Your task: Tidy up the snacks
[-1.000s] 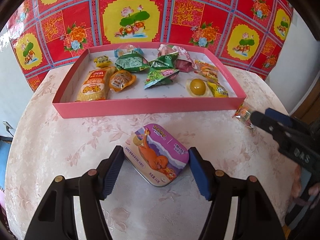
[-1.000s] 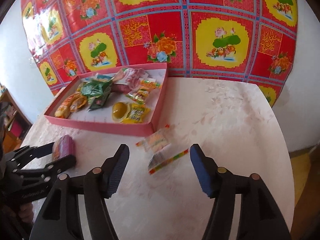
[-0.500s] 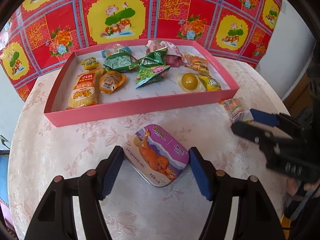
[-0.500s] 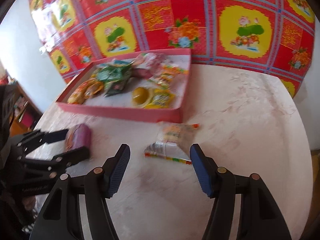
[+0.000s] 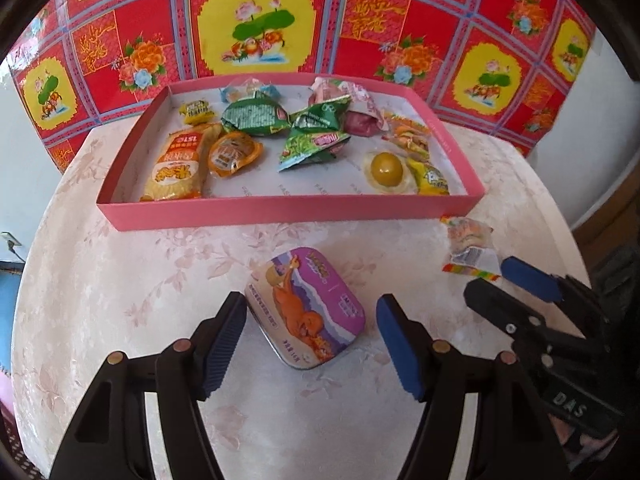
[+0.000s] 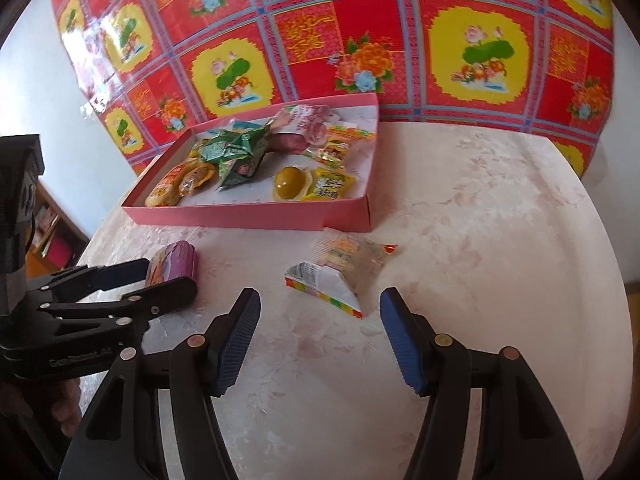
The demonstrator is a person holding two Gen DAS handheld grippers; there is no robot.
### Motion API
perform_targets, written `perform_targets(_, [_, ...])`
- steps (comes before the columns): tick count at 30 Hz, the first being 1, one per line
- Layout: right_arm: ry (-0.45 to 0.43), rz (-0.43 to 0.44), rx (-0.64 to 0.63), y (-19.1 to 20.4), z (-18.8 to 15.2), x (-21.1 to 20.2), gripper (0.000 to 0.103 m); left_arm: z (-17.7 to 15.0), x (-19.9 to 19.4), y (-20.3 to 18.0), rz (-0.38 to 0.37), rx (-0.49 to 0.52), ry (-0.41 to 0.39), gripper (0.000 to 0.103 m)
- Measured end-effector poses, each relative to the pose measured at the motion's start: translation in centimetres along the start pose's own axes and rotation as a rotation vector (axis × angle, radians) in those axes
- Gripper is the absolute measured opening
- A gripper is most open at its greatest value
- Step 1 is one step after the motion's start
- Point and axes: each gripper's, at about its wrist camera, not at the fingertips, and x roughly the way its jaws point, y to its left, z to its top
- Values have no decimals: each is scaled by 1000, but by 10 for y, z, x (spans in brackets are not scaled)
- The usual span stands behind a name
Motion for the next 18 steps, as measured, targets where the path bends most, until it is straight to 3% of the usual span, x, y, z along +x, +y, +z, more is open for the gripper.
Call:
perform_targets(12, [-19,-32,42,1,10,9,65,-11,2,0,37,48,-32,71])
perform_targets(18, [-34,-73,50,6,11,16,65,-17,-1,7,3,74,-84,60])
